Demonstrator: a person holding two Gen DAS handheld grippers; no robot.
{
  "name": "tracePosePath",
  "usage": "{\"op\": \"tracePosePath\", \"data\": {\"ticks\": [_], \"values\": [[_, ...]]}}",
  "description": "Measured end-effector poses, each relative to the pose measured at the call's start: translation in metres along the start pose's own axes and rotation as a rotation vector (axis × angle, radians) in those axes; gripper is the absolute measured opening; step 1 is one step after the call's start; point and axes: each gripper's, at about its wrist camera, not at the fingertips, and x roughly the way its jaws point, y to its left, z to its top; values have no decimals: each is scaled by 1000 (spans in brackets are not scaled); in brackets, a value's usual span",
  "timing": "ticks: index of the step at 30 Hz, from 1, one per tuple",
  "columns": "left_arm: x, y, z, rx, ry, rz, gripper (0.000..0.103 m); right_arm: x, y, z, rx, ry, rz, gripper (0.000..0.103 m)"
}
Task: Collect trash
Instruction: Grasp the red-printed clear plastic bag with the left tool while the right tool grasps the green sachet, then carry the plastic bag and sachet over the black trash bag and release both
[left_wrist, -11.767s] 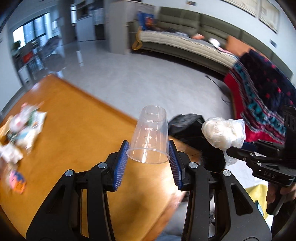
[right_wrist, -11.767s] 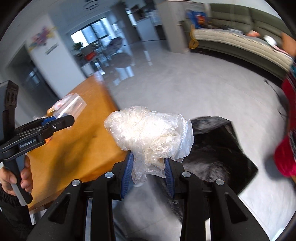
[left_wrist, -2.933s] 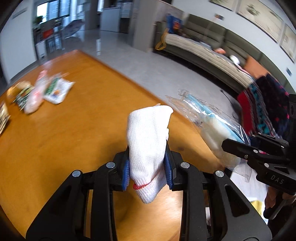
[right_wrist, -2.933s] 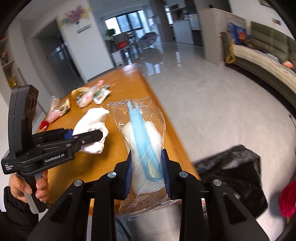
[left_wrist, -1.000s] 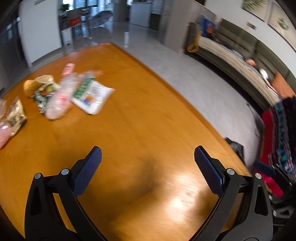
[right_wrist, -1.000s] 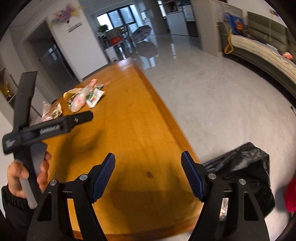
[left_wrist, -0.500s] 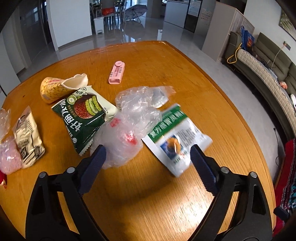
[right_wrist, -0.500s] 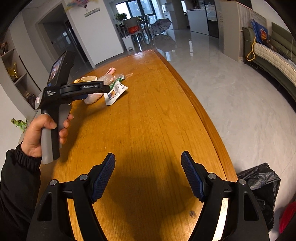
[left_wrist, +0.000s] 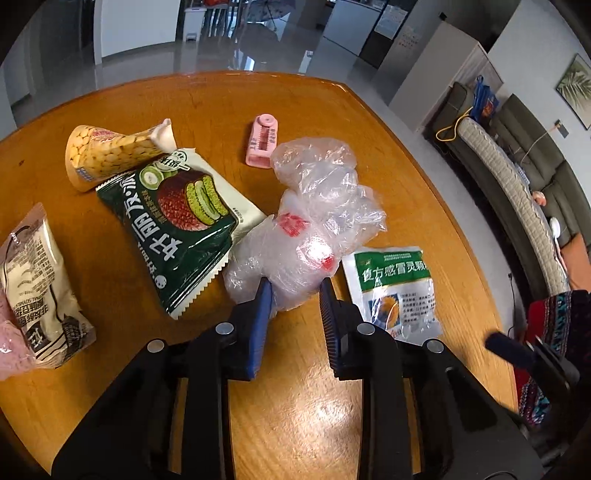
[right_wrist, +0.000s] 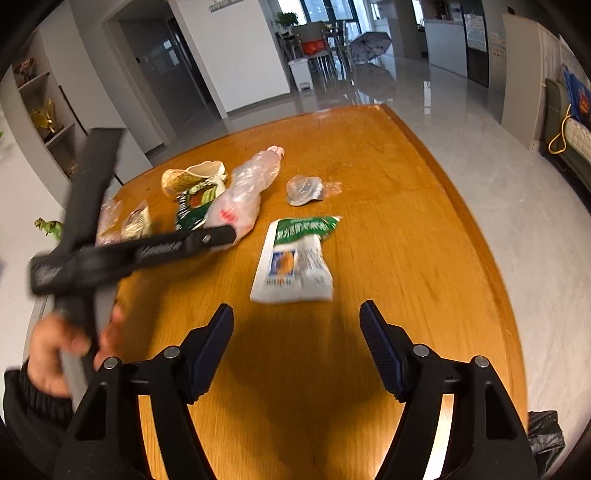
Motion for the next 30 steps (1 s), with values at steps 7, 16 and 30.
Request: {"op": "tracePosePath", "data": {"ticks": [7, 16, 30], "values": [[-16, 11, -11, 17, -1, -13, 24, 41, -2, 19, 71, 51, -9, 50], [-50, 5, -45, 80, -63, 3, 24, 1, 2, -16, 52, 24, 34, 13], [-88, -99, -105, 277, -86, -87, 24, -127, -46, -114, 111, -109, 4, 13]]}}
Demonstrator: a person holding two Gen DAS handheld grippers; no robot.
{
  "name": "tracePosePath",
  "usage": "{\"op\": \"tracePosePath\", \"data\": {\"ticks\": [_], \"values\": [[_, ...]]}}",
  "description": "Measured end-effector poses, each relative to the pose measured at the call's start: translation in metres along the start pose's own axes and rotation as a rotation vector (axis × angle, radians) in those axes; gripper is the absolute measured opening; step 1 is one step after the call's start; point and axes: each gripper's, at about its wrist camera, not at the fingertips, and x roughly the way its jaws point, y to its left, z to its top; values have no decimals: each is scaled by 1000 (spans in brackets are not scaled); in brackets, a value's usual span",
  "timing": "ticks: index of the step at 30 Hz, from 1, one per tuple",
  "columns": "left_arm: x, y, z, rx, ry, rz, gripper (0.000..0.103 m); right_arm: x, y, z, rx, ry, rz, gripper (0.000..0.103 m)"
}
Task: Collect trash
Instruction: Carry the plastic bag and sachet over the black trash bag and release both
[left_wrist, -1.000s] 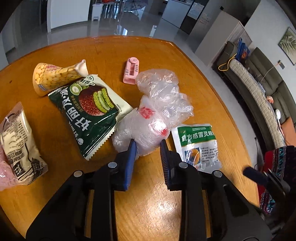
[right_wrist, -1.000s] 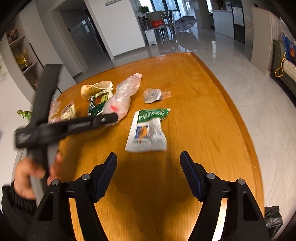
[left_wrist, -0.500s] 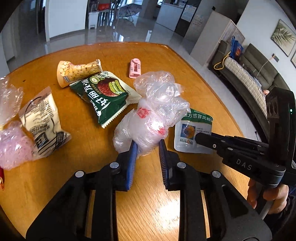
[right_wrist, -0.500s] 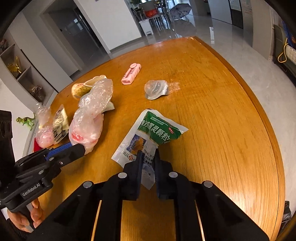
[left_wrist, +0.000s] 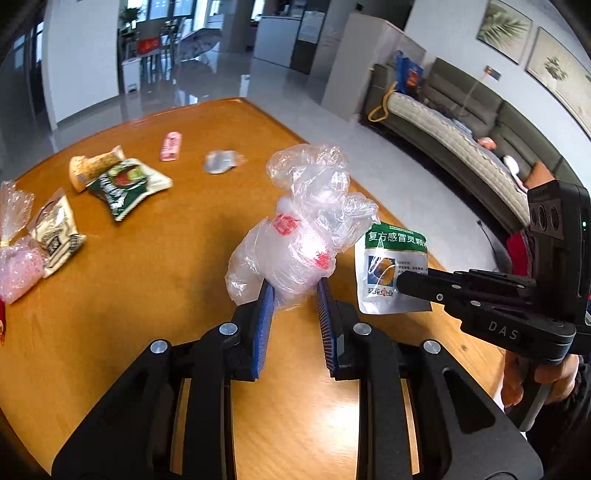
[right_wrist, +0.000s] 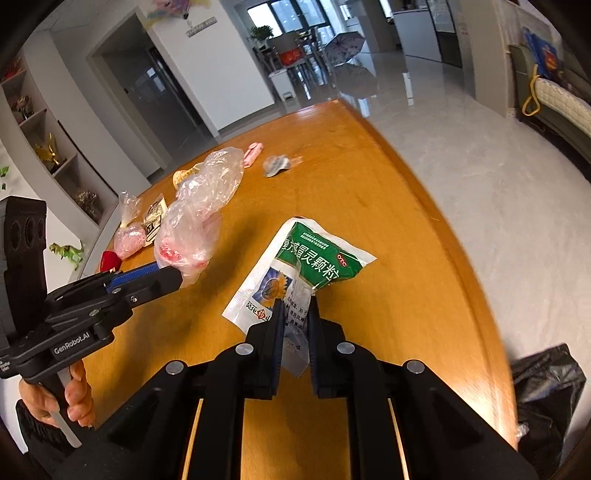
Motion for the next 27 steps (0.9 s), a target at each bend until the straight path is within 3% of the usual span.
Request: {"op": "tracePosePath", "data": {"ticks": [7, 13, 19, 22, 23, 26, 27], "values": [[10, -96, -19, 127, 19, -136, 24, -86, -69, -67, 144, -93, -76, 13], [32, -194, -39, 287, 84, -269, 24, -144, -125, -133, 280, -139, -238, 13], [52, -279, -54, 430, 141, -339, 24, -195, -178, -180, 426, -192, -374, 13], [63, -311, -60, 493, 175, -351, 25, -204, -196, -189, 465, -168, -429, 13], [69, -321, -62, 511, 188, -349, 28, -205, -198, -193, 469, -152, -455, 20], [76, -334, -70, 529, 183, -262, 96, -217, -206, -201, 507, -192, -614, 69], [74, -335, -72, 529, 156, -257, 97, -222, -207, -203, 505, -206, -620, 69]]}}
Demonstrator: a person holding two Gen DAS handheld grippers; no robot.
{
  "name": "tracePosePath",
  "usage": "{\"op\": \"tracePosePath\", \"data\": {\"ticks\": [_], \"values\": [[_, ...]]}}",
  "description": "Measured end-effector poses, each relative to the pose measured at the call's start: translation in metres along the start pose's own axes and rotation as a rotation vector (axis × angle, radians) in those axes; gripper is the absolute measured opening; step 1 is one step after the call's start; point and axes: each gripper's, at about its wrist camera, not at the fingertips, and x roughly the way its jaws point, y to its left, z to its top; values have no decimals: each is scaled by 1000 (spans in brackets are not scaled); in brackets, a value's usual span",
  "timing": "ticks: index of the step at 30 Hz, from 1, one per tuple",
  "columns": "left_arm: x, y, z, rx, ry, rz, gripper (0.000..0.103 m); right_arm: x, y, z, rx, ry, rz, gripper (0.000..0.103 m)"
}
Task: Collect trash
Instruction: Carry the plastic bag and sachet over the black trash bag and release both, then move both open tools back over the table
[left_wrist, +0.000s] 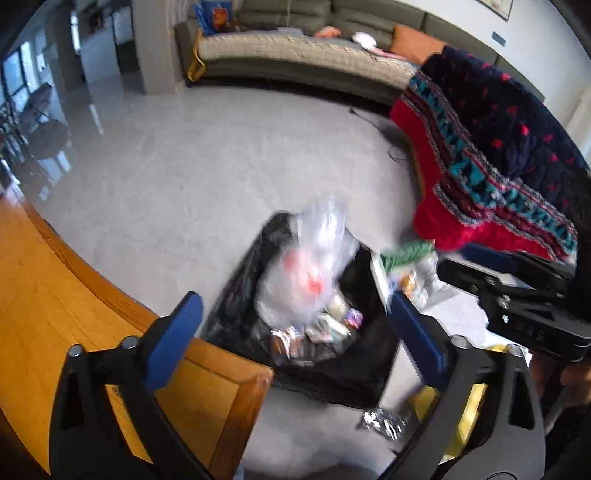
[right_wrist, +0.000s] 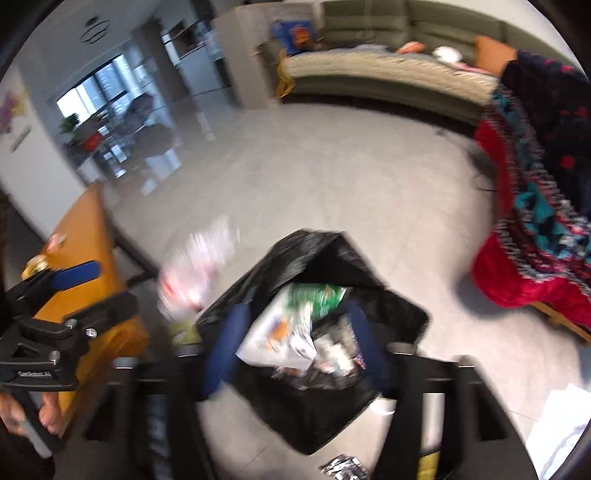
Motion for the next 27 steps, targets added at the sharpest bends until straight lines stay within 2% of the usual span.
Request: {"op": "tracePosePath", "data": {"ticks": [5, 11, 17, 27], "values": [[-4, 3, 0, -8, -15, -6, 97, -3, 4, 1, 4, -21, 34, 69], [-18, 20, -4, -48, -42, -2, 97, -10, 29, 7, -40, -33, 100, 69], [-40, 49, -20, -114, -70, 22, 97, -15, 83, 12, -118, -28, 214, 69], [-89, 147, -79, -366, -109, 142, 97, -1, 203, 2, -330, 33, 382, 69]]}}
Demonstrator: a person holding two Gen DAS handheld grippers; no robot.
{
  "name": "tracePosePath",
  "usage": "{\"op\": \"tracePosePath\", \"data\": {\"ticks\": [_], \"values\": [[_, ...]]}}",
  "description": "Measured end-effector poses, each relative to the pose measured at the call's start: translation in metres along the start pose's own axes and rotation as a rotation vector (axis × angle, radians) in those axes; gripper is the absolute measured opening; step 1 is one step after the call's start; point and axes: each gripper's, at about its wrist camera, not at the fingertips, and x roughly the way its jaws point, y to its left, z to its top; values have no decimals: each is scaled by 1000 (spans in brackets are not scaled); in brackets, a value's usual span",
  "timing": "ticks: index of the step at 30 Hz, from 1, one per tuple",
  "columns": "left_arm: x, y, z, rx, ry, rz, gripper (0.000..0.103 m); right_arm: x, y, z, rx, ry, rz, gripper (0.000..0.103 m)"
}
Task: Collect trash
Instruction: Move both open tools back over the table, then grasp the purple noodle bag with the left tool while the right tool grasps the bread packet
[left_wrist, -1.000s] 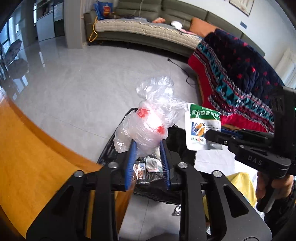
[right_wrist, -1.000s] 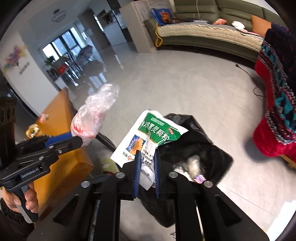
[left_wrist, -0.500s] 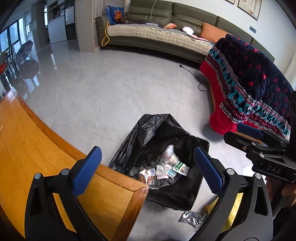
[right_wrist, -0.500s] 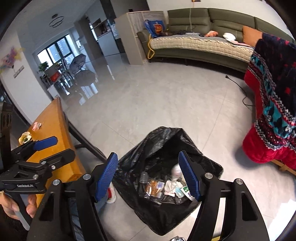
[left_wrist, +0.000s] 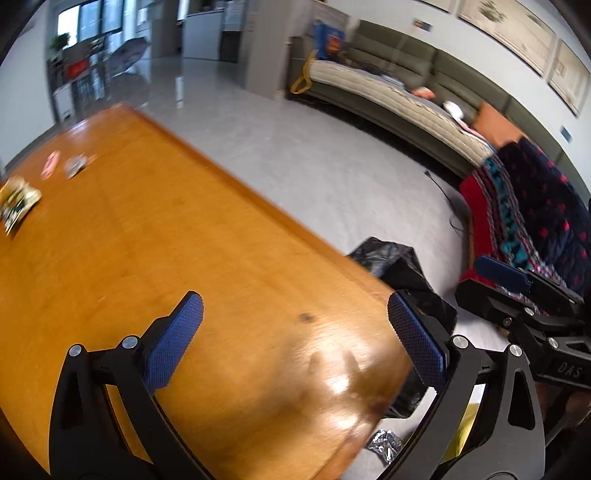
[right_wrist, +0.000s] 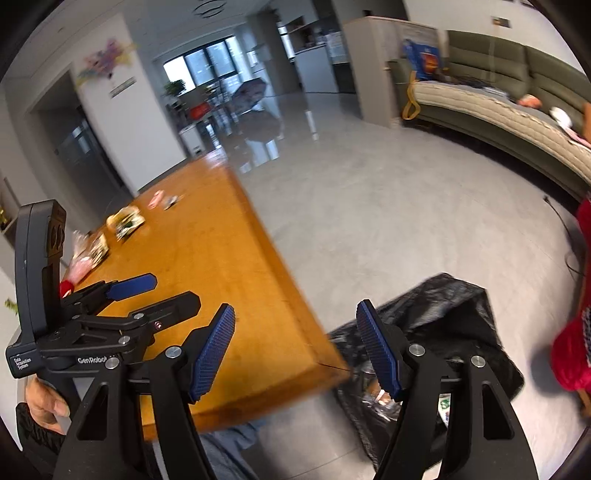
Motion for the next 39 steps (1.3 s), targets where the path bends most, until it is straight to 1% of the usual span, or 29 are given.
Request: {"op": "tracePosePath", "data": {"ticks": [5, 8, 14, 17, 21, 25, 29, 31, 34, 36, 39], "values": [[-24, 61, -11, -105, -33, 91, 97, 32, 50, 9, -88, 56, 79, 69], [-39, 100, -18, -181, -48, 134, 97, 52, 78, 15, -135, 89, 122, 69], [-62, 169, -30, -294, -71, 221, 97, 96, 132, 41, -202, 132, 196, 69], [-76, 204, -28, -326, -87, 296, 97, 118, 158, 53, -233, 156, 232, 69], [-95, 257, -16, -379, -114, 399, 97, 141, 189, 63, -270, 182, 275, 69], [-107, 310, -6, -433, -125, 472, 97, 155, 212, 65, -302, 202, 307, 69], [-115, 351, -4, -473, -129, 535, 97, 169, 233, 69, -333, 220, 327, 69], [-111, 372, -2, -490, -118, 567, 97, 176, 244, 72, -348, 228, 340, 69], [-100, 403, -4, -530, -58, 617, 97, 186, 259, 77, -359, 240, 379, 69], [-95, 419, -8, -561, -31, 630, 97, 195, 273, 81, -365, 253, 412, 69], [-91, 436, -15, -609, -17, 621, 97, 210, 297, 85, -380, 276, 463, 69]]}}
